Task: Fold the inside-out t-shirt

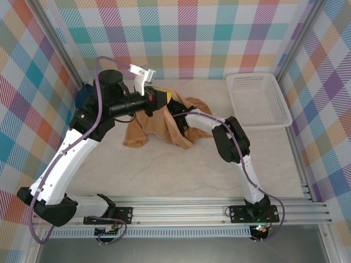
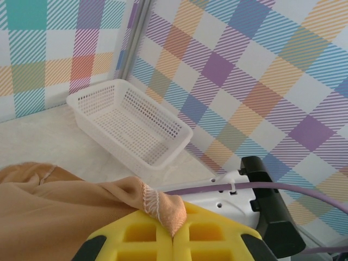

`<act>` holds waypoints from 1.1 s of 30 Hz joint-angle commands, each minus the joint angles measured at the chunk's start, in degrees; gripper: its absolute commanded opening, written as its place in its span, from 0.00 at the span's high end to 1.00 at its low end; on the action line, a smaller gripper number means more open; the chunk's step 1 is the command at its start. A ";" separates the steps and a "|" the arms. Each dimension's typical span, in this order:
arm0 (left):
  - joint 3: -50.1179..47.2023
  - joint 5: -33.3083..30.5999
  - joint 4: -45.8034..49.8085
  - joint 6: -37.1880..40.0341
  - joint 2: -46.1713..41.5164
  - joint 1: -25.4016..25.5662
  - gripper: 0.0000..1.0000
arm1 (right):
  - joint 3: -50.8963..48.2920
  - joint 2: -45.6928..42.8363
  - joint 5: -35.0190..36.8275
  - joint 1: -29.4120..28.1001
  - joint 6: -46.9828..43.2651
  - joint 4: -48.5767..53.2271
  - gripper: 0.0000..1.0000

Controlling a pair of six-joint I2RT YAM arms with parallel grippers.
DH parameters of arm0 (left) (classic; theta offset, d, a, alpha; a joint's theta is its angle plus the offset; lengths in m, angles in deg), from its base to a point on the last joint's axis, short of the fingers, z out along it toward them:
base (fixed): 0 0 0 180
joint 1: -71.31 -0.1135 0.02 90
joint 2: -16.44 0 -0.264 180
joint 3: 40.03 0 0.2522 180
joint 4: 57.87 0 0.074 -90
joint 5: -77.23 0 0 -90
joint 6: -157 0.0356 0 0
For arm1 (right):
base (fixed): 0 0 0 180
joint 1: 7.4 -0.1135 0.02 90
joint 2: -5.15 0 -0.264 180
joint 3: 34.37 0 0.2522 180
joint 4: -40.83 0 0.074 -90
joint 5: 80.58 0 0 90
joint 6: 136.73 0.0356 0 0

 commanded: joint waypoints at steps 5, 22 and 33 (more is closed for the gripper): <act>-1.58 -14.09 -0.88 0.58 -5.73 -0.59 1.00 | -0.61 1.92 -2.65 0.14 -0.18 6.82 0.58; -14.91 -47.57 -0.69 -5.93 3.12 -18.21 1.00 | -32.83 -35.40 -25.88 0.98 -10.14 -11.32 1.00; -13.77 -28.43 -2.49 -6.75 21.30 -19.61 1.00 | -32.01 -37.82 -36.19 1.41 -9.36 -19.62 1.00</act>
